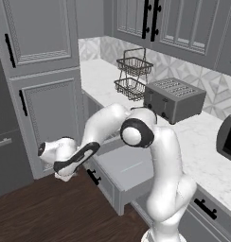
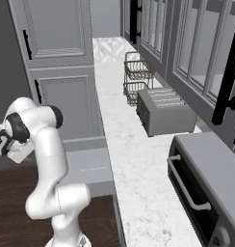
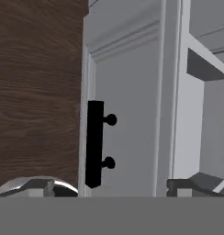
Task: Take a straw from the drawer in front and place it inside the glass cup on the dining counter.
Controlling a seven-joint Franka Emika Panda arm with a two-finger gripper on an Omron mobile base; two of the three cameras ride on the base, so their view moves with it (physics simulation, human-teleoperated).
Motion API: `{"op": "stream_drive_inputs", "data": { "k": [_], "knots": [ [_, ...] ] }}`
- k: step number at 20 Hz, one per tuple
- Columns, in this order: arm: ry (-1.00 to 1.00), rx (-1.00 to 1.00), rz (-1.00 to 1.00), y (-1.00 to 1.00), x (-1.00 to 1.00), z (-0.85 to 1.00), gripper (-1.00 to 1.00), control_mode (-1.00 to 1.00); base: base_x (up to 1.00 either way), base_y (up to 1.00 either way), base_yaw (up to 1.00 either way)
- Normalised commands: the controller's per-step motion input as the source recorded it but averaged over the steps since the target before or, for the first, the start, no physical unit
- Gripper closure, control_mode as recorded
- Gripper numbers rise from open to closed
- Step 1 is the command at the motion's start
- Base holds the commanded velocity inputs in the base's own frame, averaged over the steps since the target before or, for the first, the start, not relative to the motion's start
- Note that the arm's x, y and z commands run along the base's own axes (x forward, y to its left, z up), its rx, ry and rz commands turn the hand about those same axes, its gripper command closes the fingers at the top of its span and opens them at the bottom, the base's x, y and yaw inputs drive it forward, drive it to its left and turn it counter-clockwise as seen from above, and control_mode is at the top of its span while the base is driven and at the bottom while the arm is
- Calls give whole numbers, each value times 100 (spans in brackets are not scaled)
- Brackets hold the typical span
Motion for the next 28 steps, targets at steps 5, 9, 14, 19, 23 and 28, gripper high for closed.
{"op": "stream_drive_inputs", "data": {
  "k": [5,9,14,19,23,28],
  "knots": [
    [0,40,-2,-85,-13,92,-100,-100,0,0,0],
    [6,34,-4,-97,7,48,-100,-100,0,0,0],
    [15,26,0,-80,39,8,-100,-100,0,0,0],
    [22,17,-1,-47,64,-4,-100,-100,0,0,0],
    [26,7,-1,-6,68,-48,-100,-100,0,0,0],
    [22,1,0,5,49,-73,-100,-100,0,0,0]
  ]
}}
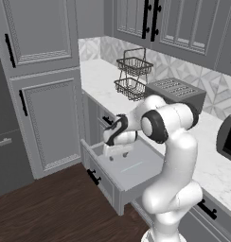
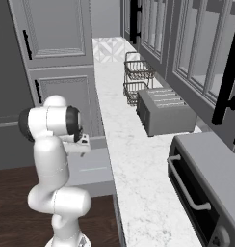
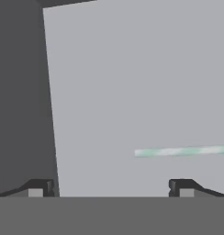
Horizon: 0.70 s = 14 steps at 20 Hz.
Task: Take a straw from the drawer in front and place it inside the glass cup on the dining counter.
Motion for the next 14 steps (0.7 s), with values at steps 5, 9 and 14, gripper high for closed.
{"op": "stream_drive_inputs", "data": {
  "k": [5,9,14],
  "knots": [
    [7,0,0,37,12,-50,-100,-100,0,0,0],
    [0,0,0,65,0,-25,-100,-100,0,0,0],
    [0,0,0,83,-3,-16,-100,-100,0,0,0]
  ]
}}
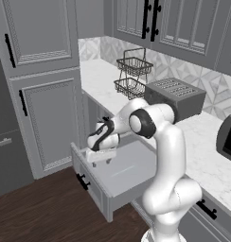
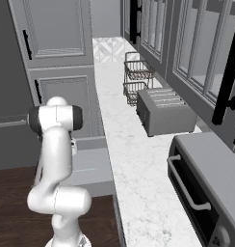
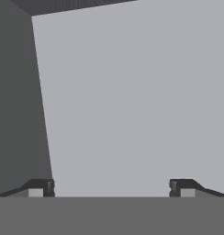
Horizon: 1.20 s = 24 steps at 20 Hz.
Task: Take a straw from the drawer in front and place it inside the glass cup on the dining counter.
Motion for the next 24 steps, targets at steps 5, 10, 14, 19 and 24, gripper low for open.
{"op": "stream_drive_inputs", "data": {
  "k": [5,10,14,19,24],
  "knots": [
    [0,0,0,97,-27,-3,-100,-100,0,0,0],
    [0,0,-16,8,-36,22,-100,-100,0,0,0],
    [2,0,-45,-92,-2,28,-100,-100,0,0,0],
    [5,0,-49,-96,0,9,-100,-100,0,0,0],
    [5,-3,-47,-66,0,-1,-100,-100,0,0,0]
  ]
}}
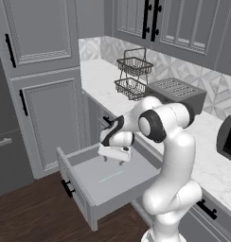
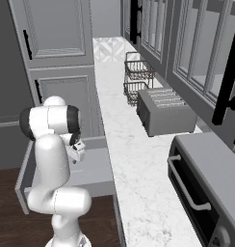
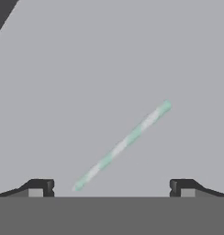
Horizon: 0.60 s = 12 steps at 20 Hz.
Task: Take a straw from the drawer in front and place it inside the glass cup on the dining counter.
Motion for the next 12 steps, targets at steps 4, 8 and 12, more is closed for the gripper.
{"op": "stream_drive_inputs", "data": {
  "k": [4,8,12],
  "knots": [
    [1,-9,-39,-32,0,-2,-100,-100,0,0,0],
    [1,-8,-28,-3,9,-19,-100,-100,0,0,0],
    [3,-8,-21,0,33,-32,-100,-100,0,0,0]
  ]
}}
